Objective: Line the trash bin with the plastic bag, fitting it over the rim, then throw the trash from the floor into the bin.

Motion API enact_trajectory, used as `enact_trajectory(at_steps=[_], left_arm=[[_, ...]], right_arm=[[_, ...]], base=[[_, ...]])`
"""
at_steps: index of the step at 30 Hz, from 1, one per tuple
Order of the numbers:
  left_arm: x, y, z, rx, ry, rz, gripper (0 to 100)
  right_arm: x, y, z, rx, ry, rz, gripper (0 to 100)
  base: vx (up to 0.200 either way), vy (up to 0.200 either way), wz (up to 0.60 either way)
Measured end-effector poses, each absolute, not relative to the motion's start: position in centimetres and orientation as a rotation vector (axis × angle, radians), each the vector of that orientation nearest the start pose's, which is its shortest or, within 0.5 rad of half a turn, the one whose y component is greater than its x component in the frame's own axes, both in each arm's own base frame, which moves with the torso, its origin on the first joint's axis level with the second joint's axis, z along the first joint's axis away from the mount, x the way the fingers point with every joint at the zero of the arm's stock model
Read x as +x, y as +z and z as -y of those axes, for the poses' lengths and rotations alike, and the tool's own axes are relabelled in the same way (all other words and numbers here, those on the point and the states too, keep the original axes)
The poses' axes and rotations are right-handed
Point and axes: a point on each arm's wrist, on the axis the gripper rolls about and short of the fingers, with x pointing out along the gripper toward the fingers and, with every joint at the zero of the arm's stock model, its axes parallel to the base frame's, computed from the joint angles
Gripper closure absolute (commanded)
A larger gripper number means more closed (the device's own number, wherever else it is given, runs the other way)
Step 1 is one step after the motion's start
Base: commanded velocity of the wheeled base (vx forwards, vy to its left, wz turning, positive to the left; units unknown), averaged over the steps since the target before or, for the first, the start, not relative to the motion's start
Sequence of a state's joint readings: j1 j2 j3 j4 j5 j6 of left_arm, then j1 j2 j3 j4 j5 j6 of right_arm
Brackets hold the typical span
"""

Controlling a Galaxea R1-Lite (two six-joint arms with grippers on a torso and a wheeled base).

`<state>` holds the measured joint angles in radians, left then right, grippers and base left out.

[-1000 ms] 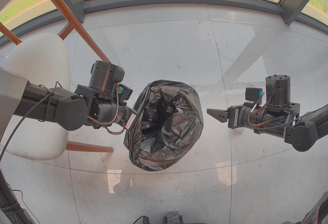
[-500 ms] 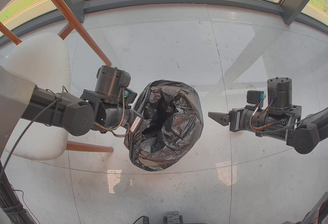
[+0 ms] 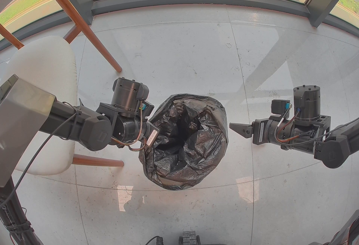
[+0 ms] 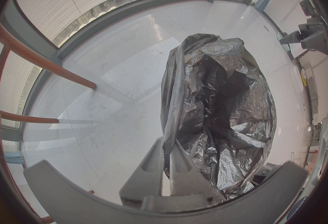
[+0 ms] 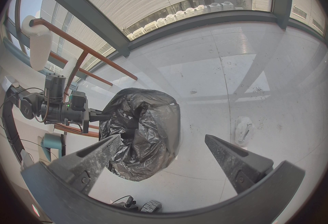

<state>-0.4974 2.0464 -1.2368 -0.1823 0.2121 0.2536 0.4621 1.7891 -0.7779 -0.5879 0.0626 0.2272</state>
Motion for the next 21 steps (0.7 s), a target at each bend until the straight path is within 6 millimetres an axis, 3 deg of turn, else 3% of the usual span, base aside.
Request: enact_trajectory(at_steps=[14, 18, 19, 21], left_arm=[[35.4, 14.9, 17.6, 0.444, -0.320, -0.515, 100], [36.1, 15.2, 16.3, 0.442, -0.273, -0.511, 100], [36.2, 15.2, 16.1, 0.443, -0.266, -0.511, 0], [36.2, 15.2, 15.9, 0.442, -0.262, -0.512, 0]], right_arm=[[28.2, 14.2, -14.3, 0.132, 0.469, -0.477, 0], [28.2, 14.2, -14.3, 0.133, 0.468, -0.477, 0], [28.2, 14.3, -14.2, 0.134, 0.468, -0.475, 0], [28.1, 14.3, -14.2, 0.134, 0.468, -0.474, 0]], base=[[0.000, 0.000, 0.00], [0.000, 0.000, 0.00], [0.000, 0.000, 0.00], [0.000, 0.000, 0.00]])
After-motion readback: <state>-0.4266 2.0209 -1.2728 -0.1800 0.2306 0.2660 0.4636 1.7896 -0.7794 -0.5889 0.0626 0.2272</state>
